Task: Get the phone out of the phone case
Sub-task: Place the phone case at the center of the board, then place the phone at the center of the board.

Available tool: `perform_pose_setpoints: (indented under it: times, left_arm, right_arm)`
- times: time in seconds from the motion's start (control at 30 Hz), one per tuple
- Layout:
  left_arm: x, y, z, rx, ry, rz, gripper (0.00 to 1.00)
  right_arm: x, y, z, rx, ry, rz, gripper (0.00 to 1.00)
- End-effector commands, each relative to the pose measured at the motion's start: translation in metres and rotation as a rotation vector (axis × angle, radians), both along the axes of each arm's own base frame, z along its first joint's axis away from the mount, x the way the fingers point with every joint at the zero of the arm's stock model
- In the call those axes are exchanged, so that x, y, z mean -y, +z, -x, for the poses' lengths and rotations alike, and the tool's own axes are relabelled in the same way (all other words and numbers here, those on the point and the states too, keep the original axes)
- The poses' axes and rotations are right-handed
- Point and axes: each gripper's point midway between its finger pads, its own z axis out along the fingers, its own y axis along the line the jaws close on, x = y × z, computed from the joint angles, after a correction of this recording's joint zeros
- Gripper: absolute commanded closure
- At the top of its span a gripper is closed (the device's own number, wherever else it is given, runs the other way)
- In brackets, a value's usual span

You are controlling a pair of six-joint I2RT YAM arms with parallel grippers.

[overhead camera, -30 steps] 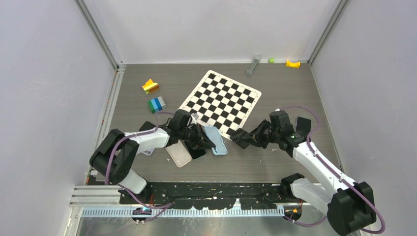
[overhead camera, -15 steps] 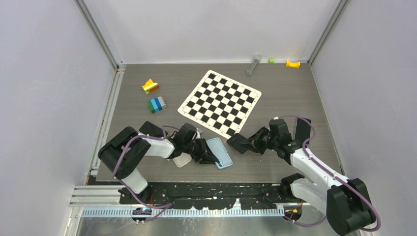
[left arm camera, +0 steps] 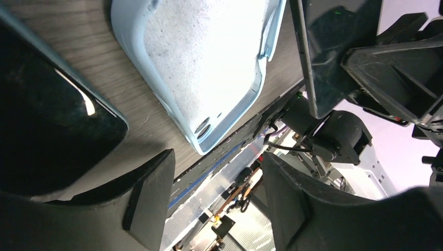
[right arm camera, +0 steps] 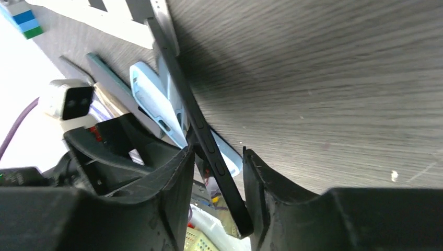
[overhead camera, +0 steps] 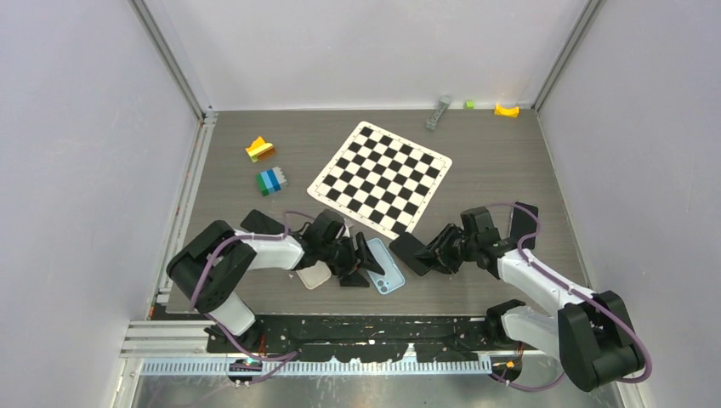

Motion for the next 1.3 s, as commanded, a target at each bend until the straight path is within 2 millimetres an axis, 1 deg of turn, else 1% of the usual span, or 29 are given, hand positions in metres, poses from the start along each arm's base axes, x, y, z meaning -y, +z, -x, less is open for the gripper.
perform_pose_setpoints:
  times: [0.0, 0.03, 0.07, 0.1, 0.13, 0.17, 0.23, 0.27, 0.4, 0.5, 0.57, 0.6, 0.7, 0.77, 0.8, 0.83, 0.87, 0.9, 0.93, 0.97, 1.0, 1.03, 1.07, 1.1, 1.13, 1.17, 1.2, 1.23, 1.27]
  left_arm:
    - [-0.005, 0.016, -0.006, 0.085, -0.045, -0.073, 0.34]
    - [-0.007, 0.018, -0.006, 0.094, -0.051, -0.089, 0.33]
    - [-0.008, 0.021, -0.007, 0.101, -0.054, -0.098, 0.32]
    - [-0.009, 0.022, -0.007, 0.106, -0.056, -0.107, 0.31]
    - [-0.009, 0.024, -0.008, 0.114, -0.059, -0.107, 0.29]
    - [-0.009, 0.027, -0.008, 0.121, -0.060, -0.104, 0.27]
    - [-0.008, 0.033, -0.009, 0.136, -0.067, -0.098, 0.10]
    - [-0.009, 0.037, -0.010, 0.145, -0.069, -0.099, 0.06]
    - [-0.011, 0.054, -0.019, 0.224, -0.077, -0.122, 0.04]
    - [-0.015, 0.070, -0.028, 0.296, -0.086, -0.153, 0.03]
    - [-0.018, 0.082, -0.035, 0.343, -0.085, -0.170, 0.02]
    - [-0.021, 0.087, -0.036, 0.361, -0.088, -0.178, 0.02]
    - [-0.029, 0.098, -0.042, 0.396, -0.081, -0.181, 0.02]
    - [-0.036, 0.107, -0.048, 0.416, -0.059, -0.167, 0.02]
    - [-0.040, 0.112, -0.051, 0.427, -0.044, -0.161, 0.02]
    - [-0.045, 0.116, -0.055, 0.436, -0.026, -0.158, 0.02]
    - [-0.051, 0.123, -0.058, 0.451, -0.009, -0.147, 0.01]
    - [-0.057, 0.127, -0.062, 0.462, 0.011, -0.143, 0.01]
    - [-0.063, 0.130, -0.065, 0.471, 0.027, -0.141, 0.01]
    - [-0.070, 0.134, -0.069, 0.483, 0.045, -0.143, 0.01]
    - [-0.078, 0.138, -0.072, 0.494, 0.062, -0.145, 0.00]
    - [-0.085, 0.141, -0.074, 0.507, 0.076, -0.150, 0.00]
    - [-0.094, 0.144, -0.077, 0.514, 0.091, -0.160, 0.00]
    - [-0.102, 0.147, -0.079, 0.523, 0.107, -0.167, 0.00]
    - [-0.109, 0.149, -0.081, 0.534, 0.119, -0.174, 0.00]
    - [-0.117, 0.152, -0.084, 0.545, 0.133, -0.179, 0.00]
    - [-0.123, 0.155, -0.086, 0.552, 0.144, -0.182, 0.00]
    - [-0.132, 0.157, -0.090, 0.557, 0.164, -0.188, 0.00]
    - [-0.138, 0.160, -0.093, 0.563, 0.175, -0.188, 0.00]
  right_arm:
    - [0.013, -0.008, 0.002, -0.043, -0.016, 0.098, 0.52]
    - [0.015, -0.008, 0.002, -0.046, -0.017, 0.114, 0.50]
    - [0.016, -0.008, 0.002, -0.052, -0.015, 0.123, 0.45]
    - [0.017, -0.009, 0.002, -0.060, -0.008, 0.133, 0.43]
    - [0.017, -0.009, 0.003, -0.064, -0.003, 0.137, 0.37]
    - [0.018, -0.010, 0.004, -0.074, 0.004, 0.144, 0.35]
    - [0.019, -0.010, 0.004, -0.082, 0.008, 0.157, 0.30]
    - [0.020, -0.011, 0.005, -0.086, 0.008, 0.164, 0.27]
    - [0.024, -0.007, 0.002, -0.084, 0.013, 0.200, 0.21]
    - [0.028, 0.003, -0.009, -0.044, 0.013, 0.235, 0.14]
    - [0.032, 0.007, -0.016, -0.029, 0.013, 0.266, 0.12]
    - [0.038, 0.006, -0.017, -0.036, 0.004, 0.295, 0.11]
    - [0.047, 0.016, -0.030, -0.005, -0.012, 0.339, 0.10]
    - [0.058, 0.025, -0.042, 0.026, -0.038, 0.368, 0.10]
    - [0.069, 0.032, -0.052, 0.050, -0.062, 0.390, 0.10]
    - [0.076, 0.035, -0.056, 0.053, -0.077, 0.408, 0.10]
    - [0.090, 0.044, -0.067, 0.068, -0.106, 0.427, 0.10]
    - [0.107, 0.046, -0.072, 0.059, -0.154, 0.451, 0.10]
    - [0.117, 0.054, -0.081, 0.070, -0.172, 0.472, 0.10]
    - [0.141, 0.055, -0.082, 0.037, -0.239, 0.501, 0.10]
    - [0.154, 0.063, -0.089, 0.041, -0.277, 0.513, 0.10]
    - [0.181, 0.065, -0.089, 0.018, -0.364, 0.550, 0.10]
    - [0.195, 0.070, -0.090, 0.022, -0.411, 0.559, 0.10]
    - [0.218, 0.074, -0.090, 0.019, -0.494, 0.563, 0.10]
    - [0.228, 0.075, -0.090, 0.020, -0.530, 0.560, 0.10]
    - [0.245, 0.075, -0.089, 0.013, -0.593, 0.553, 0.10]
    - [0.253, 0.074, -0.088, 0.006, -0.620, 0.551, 0.10]
    - [0.269, 0.071, -0.084, -0.016, -0.673, 0.554, 0.10]
    - [0.276, 0.068, -0.082, -0.032, -0.697, 0.558, 0.10]
